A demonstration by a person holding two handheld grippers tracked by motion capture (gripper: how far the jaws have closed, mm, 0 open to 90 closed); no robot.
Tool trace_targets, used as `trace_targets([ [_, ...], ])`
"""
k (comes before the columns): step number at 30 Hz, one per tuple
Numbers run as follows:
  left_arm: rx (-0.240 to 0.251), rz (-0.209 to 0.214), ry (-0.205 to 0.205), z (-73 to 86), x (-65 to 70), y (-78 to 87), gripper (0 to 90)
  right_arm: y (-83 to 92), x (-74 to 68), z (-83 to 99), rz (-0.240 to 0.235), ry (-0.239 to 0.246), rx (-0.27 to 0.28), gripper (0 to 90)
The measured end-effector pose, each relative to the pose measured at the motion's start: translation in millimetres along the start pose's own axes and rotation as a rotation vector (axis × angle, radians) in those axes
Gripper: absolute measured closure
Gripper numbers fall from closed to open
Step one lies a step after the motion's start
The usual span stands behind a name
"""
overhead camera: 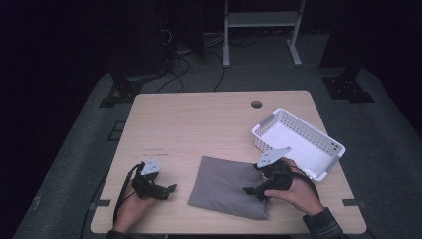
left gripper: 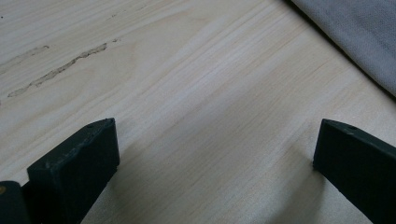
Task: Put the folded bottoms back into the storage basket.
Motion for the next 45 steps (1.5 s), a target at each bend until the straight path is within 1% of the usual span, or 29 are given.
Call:
trace_targets([
  [8,0.000,0.000,-0.002,0.0,-0.1,0.0,0.0,-14.5,-12.7,4.9,-0.045,0.008,-0.022,9.4],
  [14,0.000,0.000,-0.002,0.0,-0.1,0.0,0.0,-26.2,-19.0,12.2,-0.065,0.019,-0.048,9.4],
  [18,0.000,0.000,-0.002,0.0,-0.1,0.0,0.0,-34.6,-23.5,17.6,-0.071,0.019,-0.071,9.4],
  [23,0.000,0.000,-0.002,0.0,-0.1,0.0,0.0,-44.2,-27.2,20.8,-0.073,0.037,-0.092,8.9],
  [25,0.000,0.000,-0.002,0.0,-0.1,0.0,0.0,-47.9,-29.3,22.6,-0.072,0.040,-0.108,7.9],
  [28,0.000,0.000,-0.002,0.0,-0.1,0.0,0.0,-53.6,-31.4,26.8,-0.071,0.043,-0.138,4.0],
  [29,0.000,0.000,-0.002,0.0,-0.1,0.0,0.0,-55.6,-31.5,28.2,-0.074,0.054,-0.147,2.7],
  [33,0.001,0.000,-0.001,-0.1,0.0,0.0,0.0,-62.1,-32.7,32.3,-0.059,0.070,-0.173,2.6],
  [34,0.000,0.000,-0.002,0.0,-0.1,0.0,0.0,-63.4,-33.4,33.2,-0.052,0.065,-0.179,2.3],
  [38,0.000,0.000,-0.002,0.0,-0.1,0.0,0.0,-65.2,-33.6,35.8,-0.021,0.108,-0.197,2.2],
  [40,0.001,0.000,-0.001,0.0,0.0,0.0,0.0,-66.9,-33.2,37.8,0.024,0.152,-0.212,2.4],
  [42,0.001,0.001,-0.002,0.0,0.1,0.0,0.0,-67.8,-33.9,37.4,0.037,0.146,-0.215,3.0],
  [43,0.001,0.001,-0.002,0.0,0.1,0.0,0.0,-67.5,-33.8,37.1,0.039,0.143,-0.217,4.7],
  [45,0.001,0.001,-0.002,0.0,0.1,0.0,0.0,-65.3,-31.3,35.9,0.051,0.134,-0.209,11.4],
])
Point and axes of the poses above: each handheld gripper's, and its own axes: y roughly backward along the jaws, z roughly out of its underside, x roughly to its right, the point moved 10 cm from there along -y, roughly forward along the jaws, and after that the axes turned 5 degrees about -z, right-handed, at the moved point
